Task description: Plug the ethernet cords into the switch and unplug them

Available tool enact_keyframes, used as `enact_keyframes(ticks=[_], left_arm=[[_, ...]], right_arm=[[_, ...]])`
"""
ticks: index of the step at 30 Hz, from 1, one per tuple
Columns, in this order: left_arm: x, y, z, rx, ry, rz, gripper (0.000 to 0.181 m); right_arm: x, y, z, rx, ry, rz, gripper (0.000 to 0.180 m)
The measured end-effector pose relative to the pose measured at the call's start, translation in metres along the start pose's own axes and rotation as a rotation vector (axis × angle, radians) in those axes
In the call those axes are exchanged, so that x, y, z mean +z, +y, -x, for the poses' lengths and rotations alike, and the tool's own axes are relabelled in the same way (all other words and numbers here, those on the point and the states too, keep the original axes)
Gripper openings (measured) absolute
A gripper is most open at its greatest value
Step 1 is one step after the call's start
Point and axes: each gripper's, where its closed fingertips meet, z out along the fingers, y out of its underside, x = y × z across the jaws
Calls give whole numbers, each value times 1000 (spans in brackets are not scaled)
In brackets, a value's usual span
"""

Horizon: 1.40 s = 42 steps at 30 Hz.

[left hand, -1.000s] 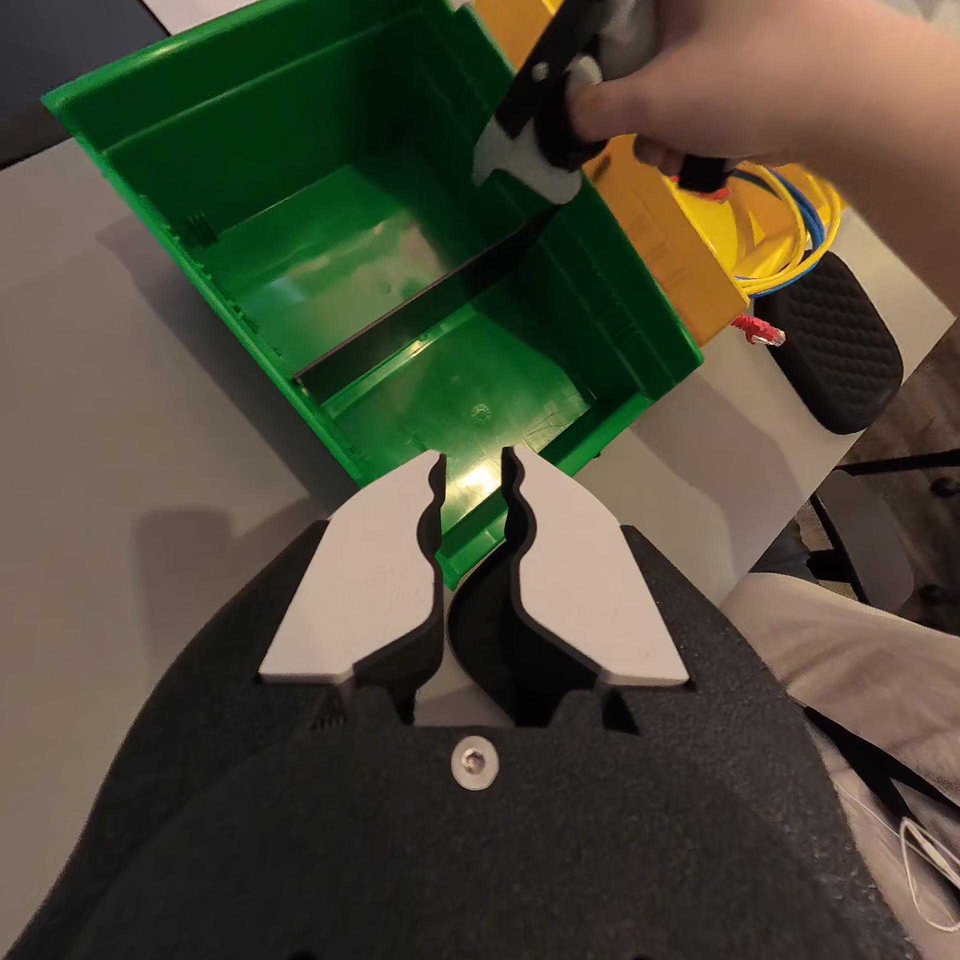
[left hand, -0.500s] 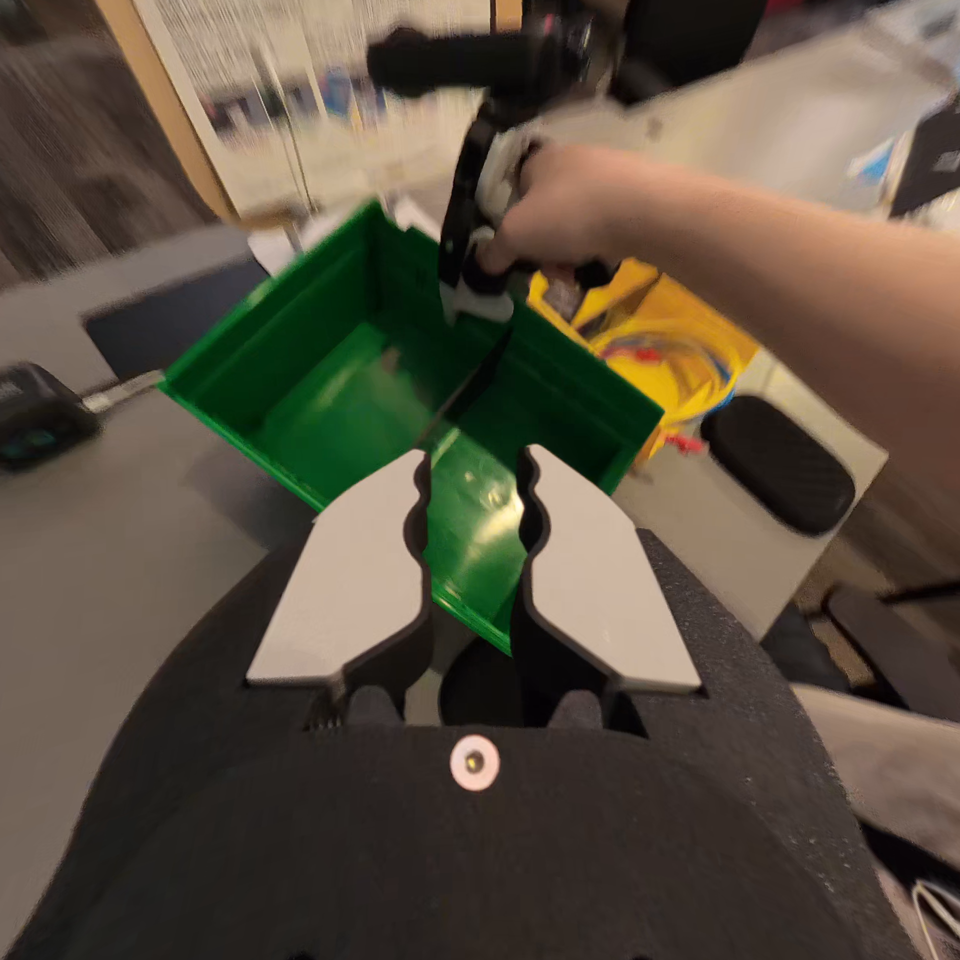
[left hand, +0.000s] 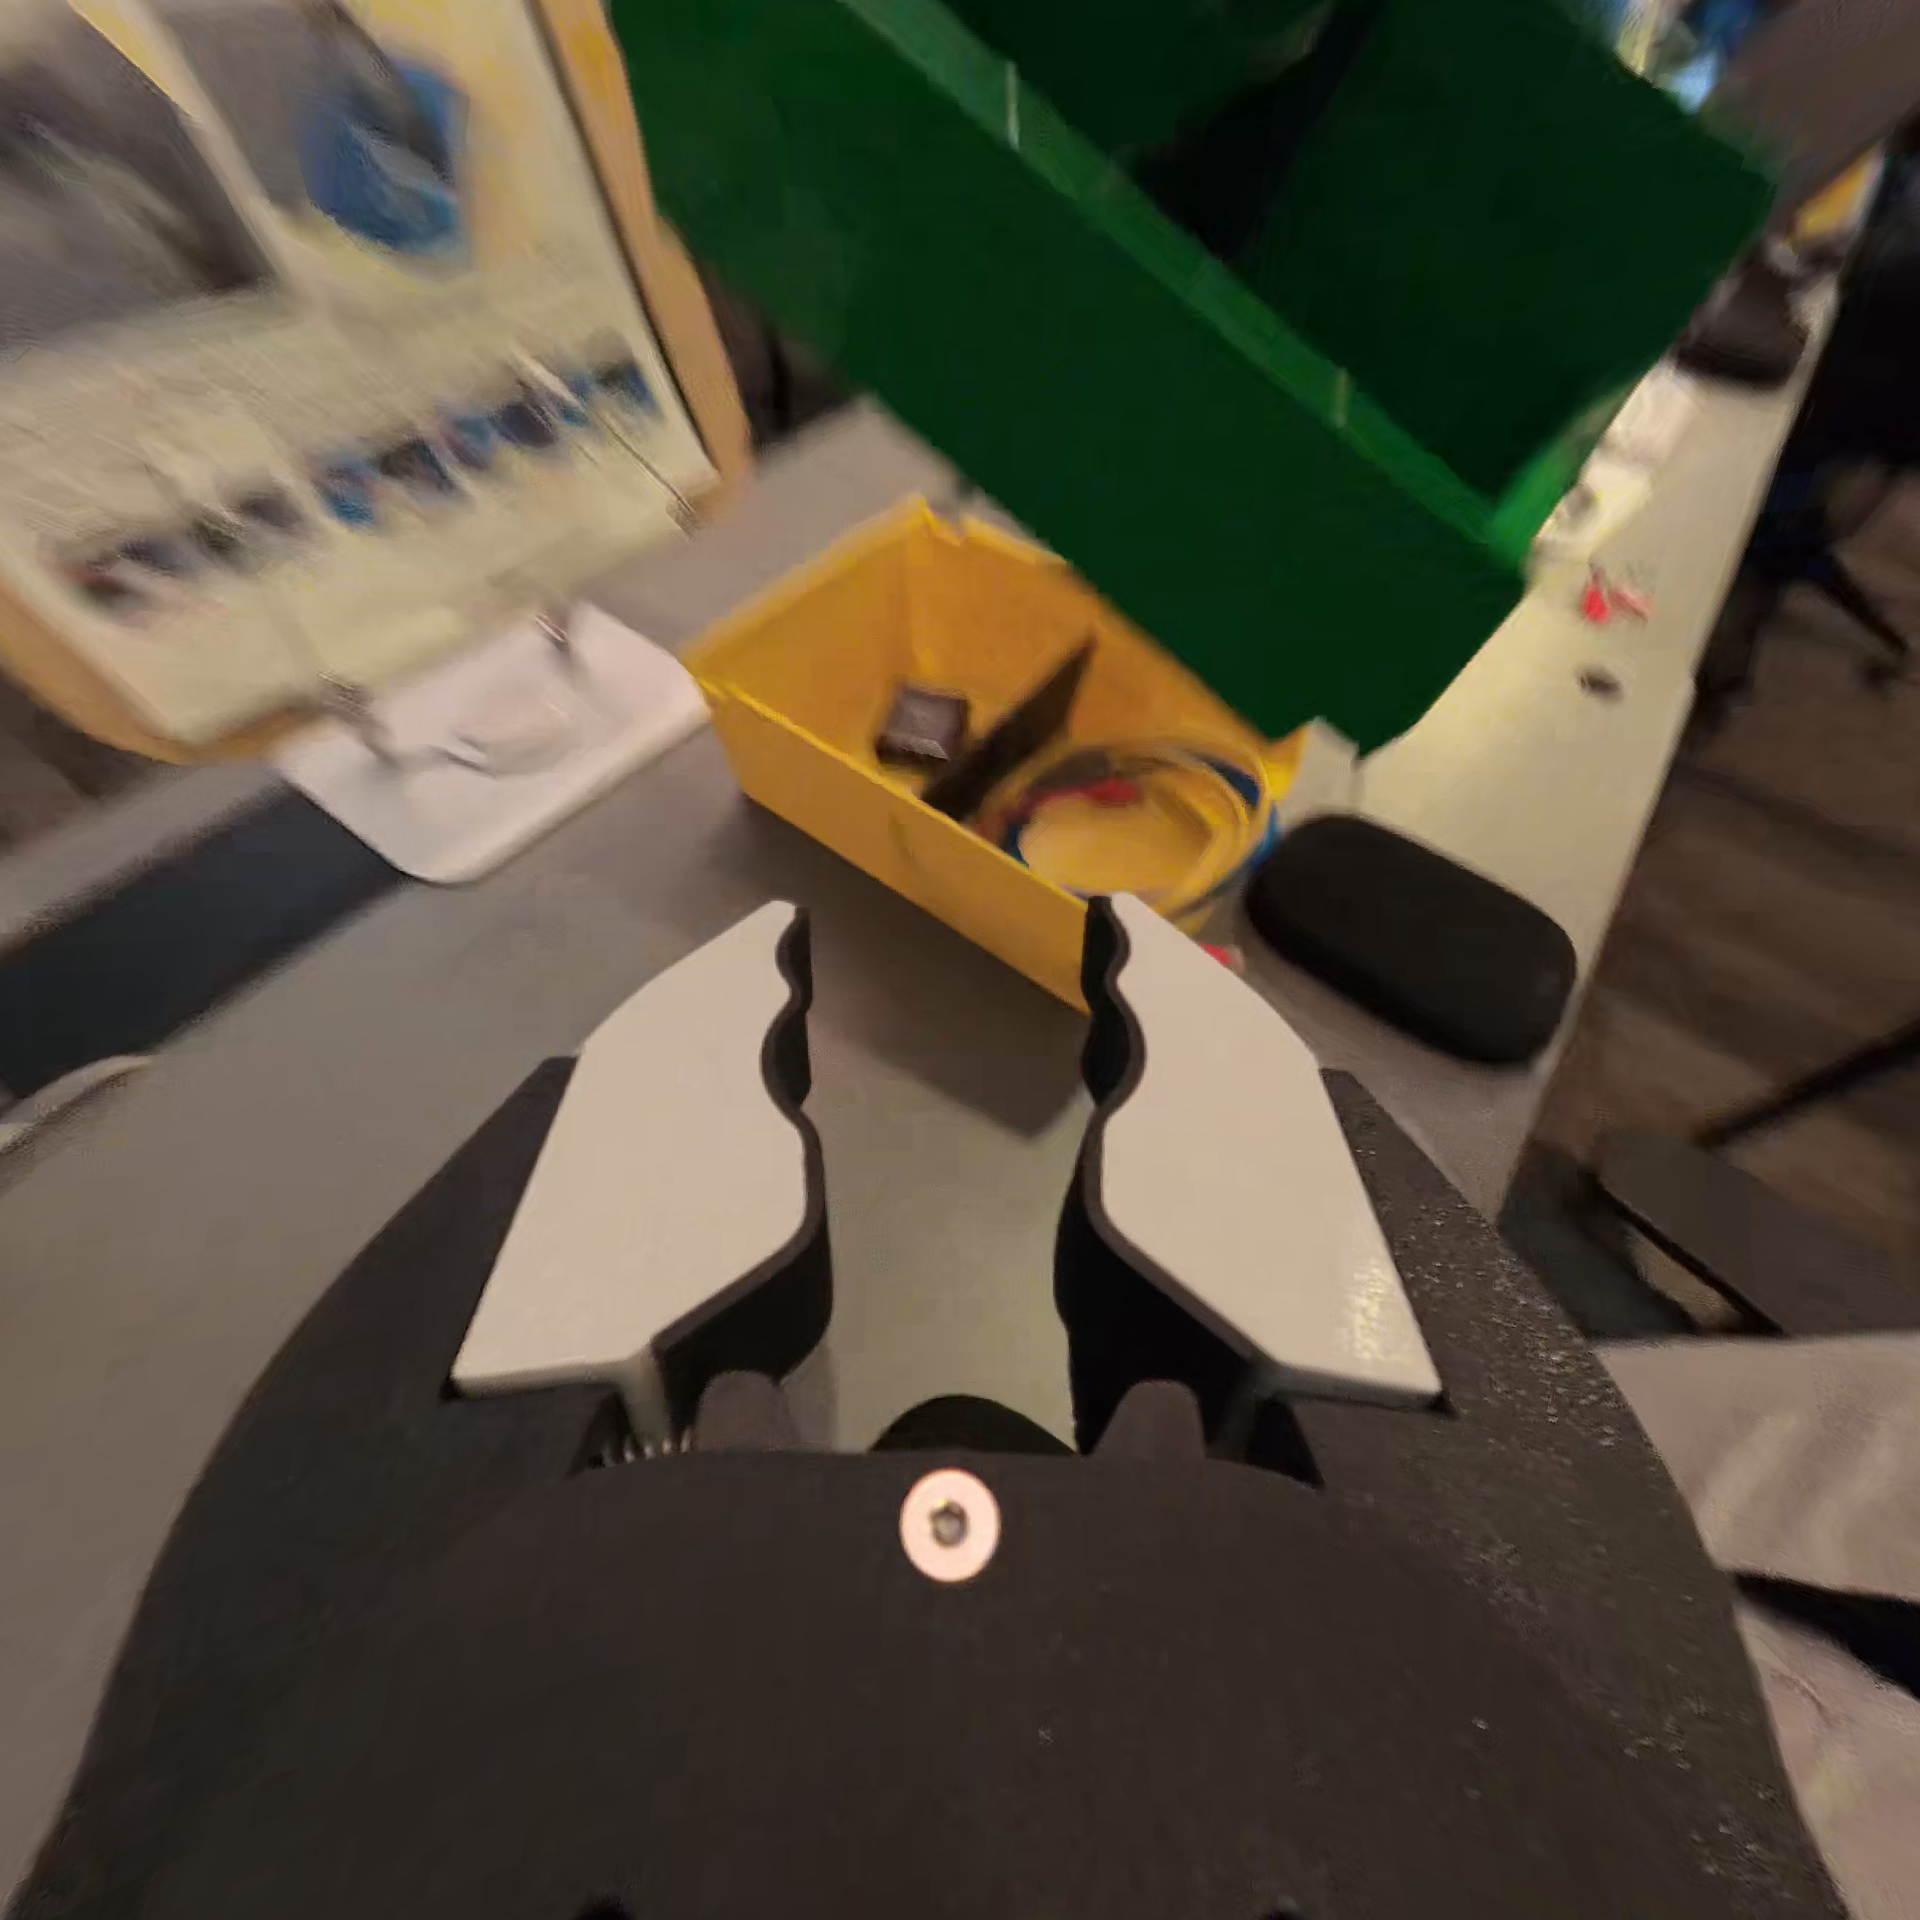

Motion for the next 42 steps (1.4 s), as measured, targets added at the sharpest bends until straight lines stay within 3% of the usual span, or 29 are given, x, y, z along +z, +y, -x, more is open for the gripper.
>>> enact_keyframes(ticks=[2,4,6,7,11,13,17,22,24,27,29,31,37,42], left_arm=[[61,20,-5,-70,145,197,45],[118,39,-4,-169,182,325,41],[162,44,1,-169,137,304,58],[177,49,2,-173,111,318,68],[203,78,9,-108,15,533,81],[205,82,5,-153,43,600,80],[206,61,-9,-378,144,598,60],[222,91,13,-409,-12,798,59],[228,105,8,-442,0,893,59],[233,122,1,-410,29,1008,40],[237,120,-10,-524,105,1021,16],[235,120,-8,-590,147,1029,14],[193,134,63,-535,49,1028,8],[116,162,140,-723,-27,934,11]], right_arm=[[-4,28,-66,116,32,-4,9],[0,58,-124,219,59,2,9],[8,87,-172,293,76,15,10],[14,100,-193,322,85,24,9],[41,146,-256,389,101,91,9],[56,162,-276,409,103,123,10],[89,171,-301,416,82,139,10],[122,170,-304,389,30,160,13],[131,169,-302,383,19,165,13],[142,168,-297,375,-8,167,13],[147,167,-293,372,-25,171,13],[152,166,-289,368,-38,177,13],[162,168,-284,332,-42,193,13],[170,175,-286,327,-31,220,13]])
